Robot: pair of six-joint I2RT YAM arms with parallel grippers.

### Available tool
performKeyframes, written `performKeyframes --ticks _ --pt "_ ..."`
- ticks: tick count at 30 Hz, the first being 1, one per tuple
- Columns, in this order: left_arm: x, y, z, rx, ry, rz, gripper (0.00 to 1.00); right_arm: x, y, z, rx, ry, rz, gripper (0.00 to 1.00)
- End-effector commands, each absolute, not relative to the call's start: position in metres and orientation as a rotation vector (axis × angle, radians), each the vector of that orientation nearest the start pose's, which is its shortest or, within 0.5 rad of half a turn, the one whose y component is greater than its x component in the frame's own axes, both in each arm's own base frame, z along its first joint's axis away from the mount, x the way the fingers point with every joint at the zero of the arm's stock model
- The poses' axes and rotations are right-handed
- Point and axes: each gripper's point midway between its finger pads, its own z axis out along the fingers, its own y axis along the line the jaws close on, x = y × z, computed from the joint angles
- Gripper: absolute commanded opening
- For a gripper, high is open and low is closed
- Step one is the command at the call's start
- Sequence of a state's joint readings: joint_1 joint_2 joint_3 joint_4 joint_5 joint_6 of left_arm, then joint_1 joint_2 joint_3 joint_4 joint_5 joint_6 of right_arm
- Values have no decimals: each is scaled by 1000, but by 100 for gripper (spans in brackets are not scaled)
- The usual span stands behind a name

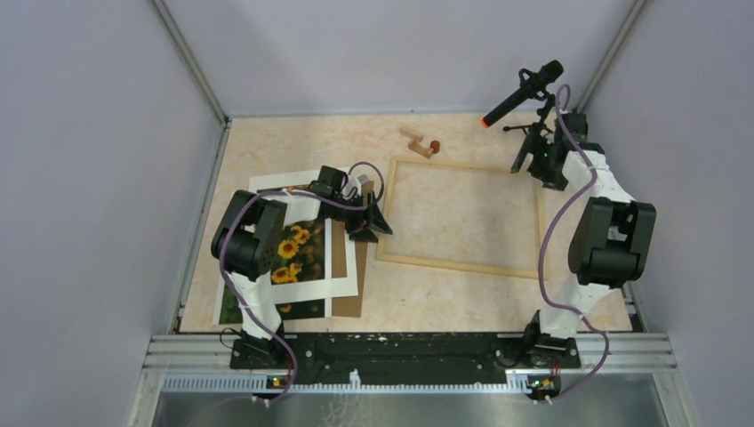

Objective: Put the photo into the frame

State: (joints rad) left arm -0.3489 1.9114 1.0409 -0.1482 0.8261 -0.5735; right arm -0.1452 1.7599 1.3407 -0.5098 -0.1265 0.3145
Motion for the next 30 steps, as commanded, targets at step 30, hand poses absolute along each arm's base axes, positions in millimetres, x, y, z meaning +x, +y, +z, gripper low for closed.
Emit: performKeyframes --ticks 30 --pt "310 -265 43 45 2686 -1379 75 494 -63 85 538 2338 345 80"
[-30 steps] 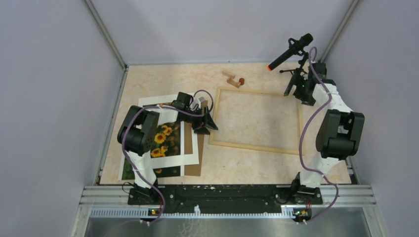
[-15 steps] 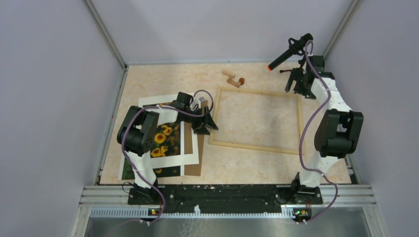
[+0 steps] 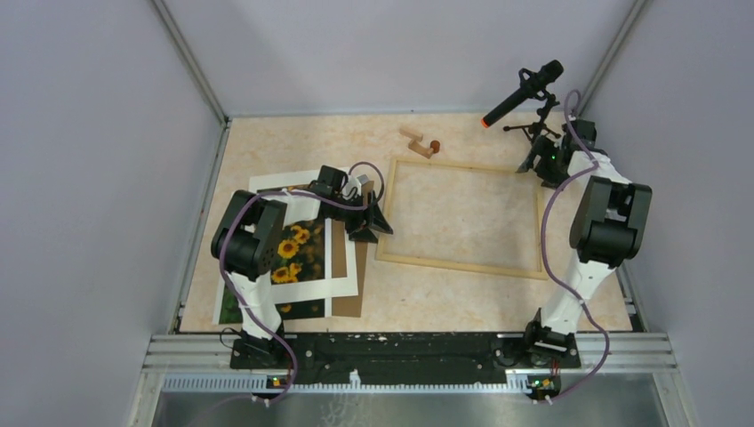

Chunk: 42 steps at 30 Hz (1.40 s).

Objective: Put the photo into the frame

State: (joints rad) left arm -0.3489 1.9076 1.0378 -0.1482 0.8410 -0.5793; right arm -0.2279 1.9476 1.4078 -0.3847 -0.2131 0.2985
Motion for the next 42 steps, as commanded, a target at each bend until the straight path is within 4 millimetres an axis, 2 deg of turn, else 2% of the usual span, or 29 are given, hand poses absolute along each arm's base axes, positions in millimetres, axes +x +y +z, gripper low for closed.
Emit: performKeyframes --ticks 1,12,17,20,22,24,27,29,32,37,42 --pt "310 -265 42 45 2689 -1379 75 495 -64 84 537 2338 344 80" --pt "311 -266 39 45 2694 -1384 75 485 -61 59 553 2378 370 77" --pt "313 -268 40 41 2692 -1391 74 473 -41 54 581 2385 492 74" --pt "315 -269 41 41 2687 -1404 74 466 -33 63 595 2356 547 74" --pt "314 -270 42 42 2685 -1408 74 465 -36 70 600 2354 521 75" --pt "314 -270 43 46 2682 -1409 74 467 -49 80 593 2350 421 76" --pt "314 -269 44 48 2681 -1396 74 471 -67 105 549 2345 228 78" --pt "314 -268 45 48 2679 -1390 74 473 -70 123 497 2343 83 82" --pt "312 -267 44 46 2680 -1388 74 474 -59 131 448 2361 62 85" --pt "311 -267 46 51 2678 -1382 76 459 -44 122 441 2401 117 86" --pt "302 -275 40 62 2709 -1433 77 445 1 122 353 2419 291 86"
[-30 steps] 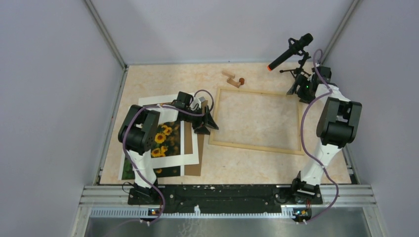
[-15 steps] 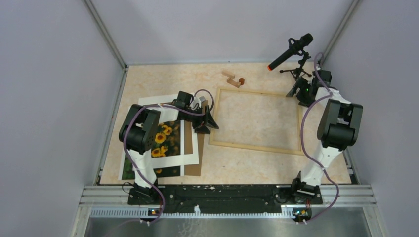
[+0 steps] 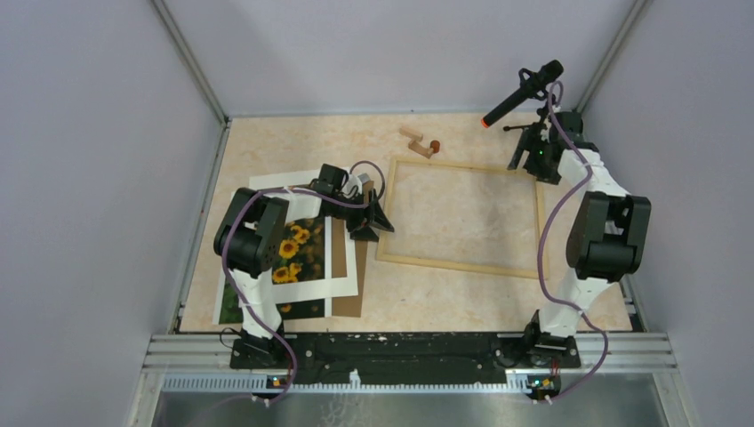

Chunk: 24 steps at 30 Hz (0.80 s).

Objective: Put the photo into the frame

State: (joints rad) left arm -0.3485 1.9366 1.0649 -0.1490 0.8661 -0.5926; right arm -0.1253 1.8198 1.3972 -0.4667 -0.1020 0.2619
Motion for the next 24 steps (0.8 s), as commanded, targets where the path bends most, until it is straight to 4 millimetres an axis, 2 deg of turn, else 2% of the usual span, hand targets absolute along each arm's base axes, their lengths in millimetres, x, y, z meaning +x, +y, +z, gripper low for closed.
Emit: performKeyframes --ticks 1,4,8,9,11,13,16,17,18,21,24 --pt "300 -278 41 71 2709 -1439 77 443 11 121 331 2425 330 86" --pt "290 -294 44 126 2709 -1469 77 435 35 119 279 2437 417 87" --pt "271 -317 54 212 2704 -1499 77 427 55 122 218 2442 459 88" --pt "268 -317 56 224 2701 -1485 77 424 58 123 215 2439 466 89" --pt "269 -308 62 223 2687 -1420 79 417 80 127 166 2434 513 90" --pt "277 -290 73 206 2648 -1328 83 410 100 130 139 2420 577 92" --pt "290 -259 101 177 2541 -1257 87 397 126 131 178 2402 741 92" --pt "294 -246 110 157 2515 -1223 96 390 136 128 203 2392 825 93" --pt "297 -232 117 128 2502 -1175 99 390 149 135 203 2345 913 97" --pt "308 -182 128 -39 2468 -989 99 374 198 146 173 2287 1138 99" --pt "312 -121 121 -335 2452 -710 99 353 259 152 119 2248 1312 98"
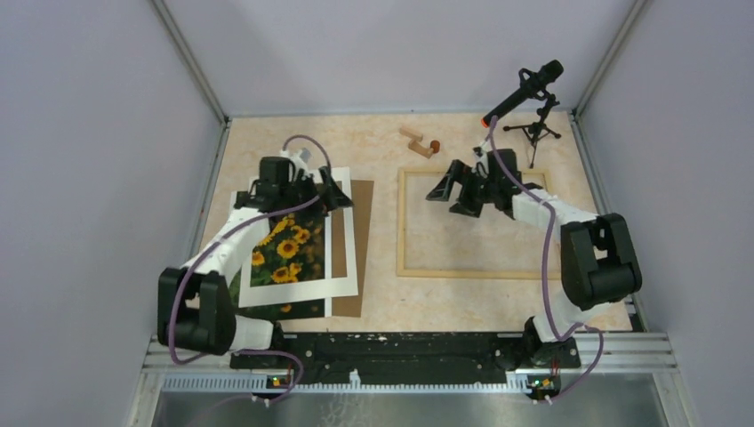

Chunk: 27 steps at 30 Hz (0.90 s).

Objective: Put the photo into the frame

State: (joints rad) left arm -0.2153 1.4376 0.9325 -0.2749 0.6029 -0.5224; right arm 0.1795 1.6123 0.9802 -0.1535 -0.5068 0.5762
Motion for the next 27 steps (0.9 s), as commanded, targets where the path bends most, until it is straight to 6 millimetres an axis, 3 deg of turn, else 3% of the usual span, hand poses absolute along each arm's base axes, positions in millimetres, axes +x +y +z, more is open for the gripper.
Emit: performKeyframes --ticks 1,3,5,8,12,16,18,21,24,27 --pt "312 -103 117 -430 2434 -636 99 345 280 155 99 2226 1371 96" --pt "306 -81 105 -577 2413 -540 99 324 319 157 78 2208 1475 89" --pt "301 -72 92 -669 2414 -539 99 311 351 156 51 2193 1551 81" --pt "291 -81 71 -709 2473 -627 99 309 385 143 27 2203 1590 69" --pt "275 -105 54 -694 2548 -811 99 321 417 116 -10 2247 1584 57" --pt "268 -108 39 -697 2559 -838 99 344 429 98 -42 2269 1508 55" --pt "268 -112 40 -660 2567 -871 99 353 434 91 -87 2295 1451 56" --pt "279 -118 60 -532 2503 -932 99 364 434 81 -144 2320 1384 58" --pt "298 -125 89 -437 2421 -995 99 391 421 74 -167 2321 1287 62" --pt "314 -137 111 -386 2370 -1111 99 423 413 78 -144 2274 1305 67"
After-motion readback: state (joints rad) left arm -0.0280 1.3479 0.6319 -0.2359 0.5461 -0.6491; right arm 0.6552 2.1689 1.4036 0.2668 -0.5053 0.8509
